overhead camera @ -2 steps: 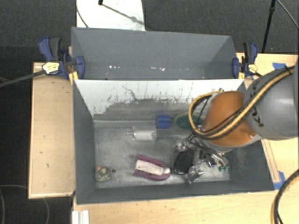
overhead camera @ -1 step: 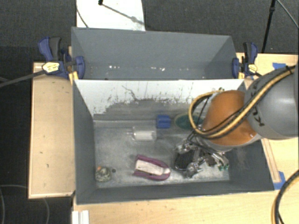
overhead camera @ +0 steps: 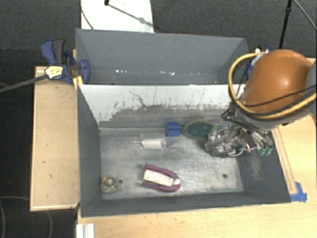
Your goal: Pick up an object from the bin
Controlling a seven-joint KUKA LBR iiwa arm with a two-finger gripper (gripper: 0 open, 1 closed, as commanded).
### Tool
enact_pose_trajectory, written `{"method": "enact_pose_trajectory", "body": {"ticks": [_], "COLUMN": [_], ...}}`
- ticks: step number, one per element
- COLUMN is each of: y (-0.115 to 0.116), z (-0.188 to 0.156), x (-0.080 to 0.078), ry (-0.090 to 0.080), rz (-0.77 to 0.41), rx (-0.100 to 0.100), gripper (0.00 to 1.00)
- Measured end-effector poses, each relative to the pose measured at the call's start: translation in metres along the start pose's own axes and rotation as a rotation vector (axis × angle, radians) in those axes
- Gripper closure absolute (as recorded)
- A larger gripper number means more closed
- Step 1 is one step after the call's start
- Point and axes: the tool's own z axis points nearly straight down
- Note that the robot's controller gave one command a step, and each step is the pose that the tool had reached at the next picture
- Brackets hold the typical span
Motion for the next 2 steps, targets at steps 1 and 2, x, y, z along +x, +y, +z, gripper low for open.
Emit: {"method": "enact_pose_trajectory", "body": {"ticks": [1,2], "y": [0.000,-0.128], "z": [0.004,0.096], "x": [0.001,-0.006], "ry": [0.008,0.010], "rz": [-0.002,-0.149], "rx": [-0.002,-0.001], "gripper": [0.00,0.00]}}
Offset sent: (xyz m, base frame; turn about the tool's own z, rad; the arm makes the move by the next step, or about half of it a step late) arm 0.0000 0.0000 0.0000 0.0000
